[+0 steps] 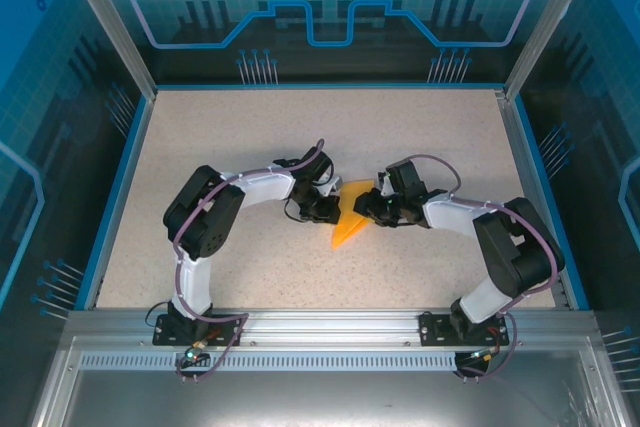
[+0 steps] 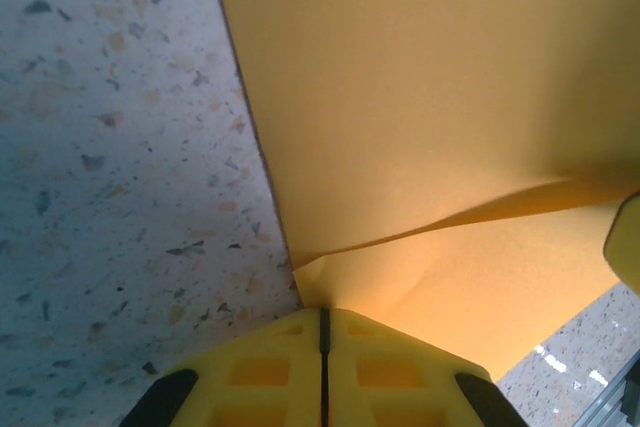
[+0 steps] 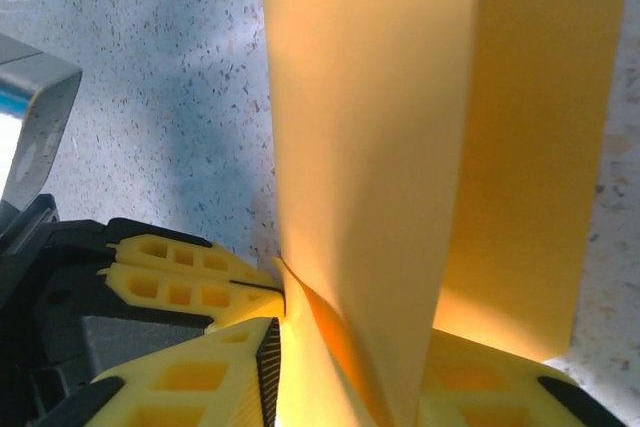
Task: Fold a paper plane with a square sheet of paper (pick it up from the middle)
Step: Fourth fold the wing at the center of the table.
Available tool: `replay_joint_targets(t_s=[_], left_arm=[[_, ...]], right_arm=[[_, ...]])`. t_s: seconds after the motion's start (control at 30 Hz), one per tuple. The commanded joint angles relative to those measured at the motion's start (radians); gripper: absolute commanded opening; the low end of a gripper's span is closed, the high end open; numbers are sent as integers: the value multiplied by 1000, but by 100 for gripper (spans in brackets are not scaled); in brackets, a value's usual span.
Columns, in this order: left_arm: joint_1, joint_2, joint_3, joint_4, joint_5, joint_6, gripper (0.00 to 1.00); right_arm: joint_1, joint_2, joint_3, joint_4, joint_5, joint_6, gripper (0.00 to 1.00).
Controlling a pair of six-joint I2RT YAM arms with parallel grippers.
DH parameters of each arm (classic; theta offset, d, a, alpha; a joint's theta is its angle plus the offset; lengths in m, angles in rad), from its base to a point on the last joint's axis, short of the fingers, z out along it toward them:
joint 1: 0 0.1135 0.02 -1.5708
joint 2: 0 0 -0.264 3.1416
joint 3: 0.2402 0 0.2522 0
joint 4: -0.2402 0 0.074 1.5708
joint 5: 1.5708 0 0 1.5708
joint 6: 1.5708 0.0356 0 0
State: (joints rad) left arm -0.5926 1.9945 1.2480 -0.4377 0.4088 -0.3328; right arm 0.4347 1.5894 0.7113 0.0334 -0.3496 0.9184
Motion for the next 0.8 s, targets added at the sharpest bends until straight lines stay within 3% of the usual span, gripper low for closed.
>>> replay_joint_targets(t_s=[0.0, 0.4, 0.77], left_arm=[[7, 30, 0, 2, 11, 21, 7], [8, 46, 5, 10, 21, 14, 7], [6, 20, 5, 17, 40, -5, 7]], right_arm=[[25, -28, -16, 17, -14, 14, 30], [80, -37, -8, -4, 31, 20, 26], [113, -21, 69, -182, 161, -69, 9]])
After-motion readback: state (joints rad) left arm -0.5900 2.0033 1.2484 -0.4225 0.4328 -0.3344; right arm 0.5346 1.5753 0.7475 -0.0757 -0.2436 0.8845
